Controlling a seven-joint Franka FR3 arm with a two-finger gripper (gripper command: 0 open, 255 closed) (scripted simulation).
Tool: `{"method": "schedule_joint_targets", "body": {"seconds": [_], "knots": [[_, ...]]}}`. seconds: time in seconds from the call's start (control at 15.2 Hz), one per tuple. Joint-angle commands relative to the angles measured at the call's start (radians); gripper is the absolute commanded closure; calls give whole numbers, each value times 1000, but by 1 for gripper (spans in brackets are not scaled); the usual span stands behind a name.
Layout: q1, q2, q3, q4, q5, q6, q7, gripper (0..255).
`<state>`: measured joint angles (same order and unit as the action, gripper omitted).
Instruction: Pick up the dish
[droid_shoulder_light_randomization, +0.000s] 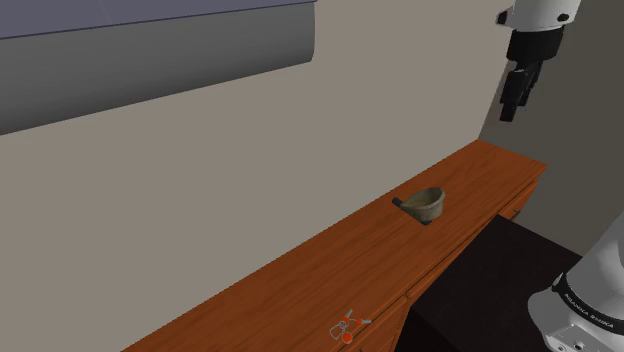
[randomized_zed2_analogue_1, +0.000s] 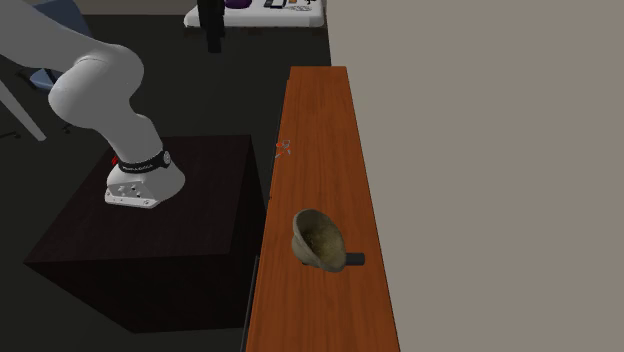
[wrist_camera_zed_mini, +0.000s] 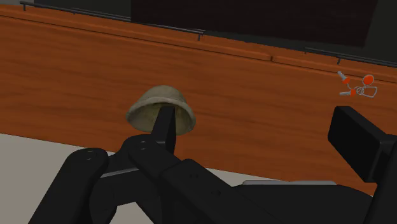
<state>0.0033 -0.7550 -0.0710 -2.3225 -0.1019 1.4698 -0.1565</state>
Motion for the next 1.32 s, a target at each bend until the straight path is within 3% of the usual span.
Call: {"method": "schedule_joint_targets", "body": {"seconds": [0.0,0.66,1.25], "knots": [[0,0,0,0,0,0,0,0],[-62,165,-74,-180,-23,364,70,0],[-104,435,-150,-228,-15,699,112,0]]}}
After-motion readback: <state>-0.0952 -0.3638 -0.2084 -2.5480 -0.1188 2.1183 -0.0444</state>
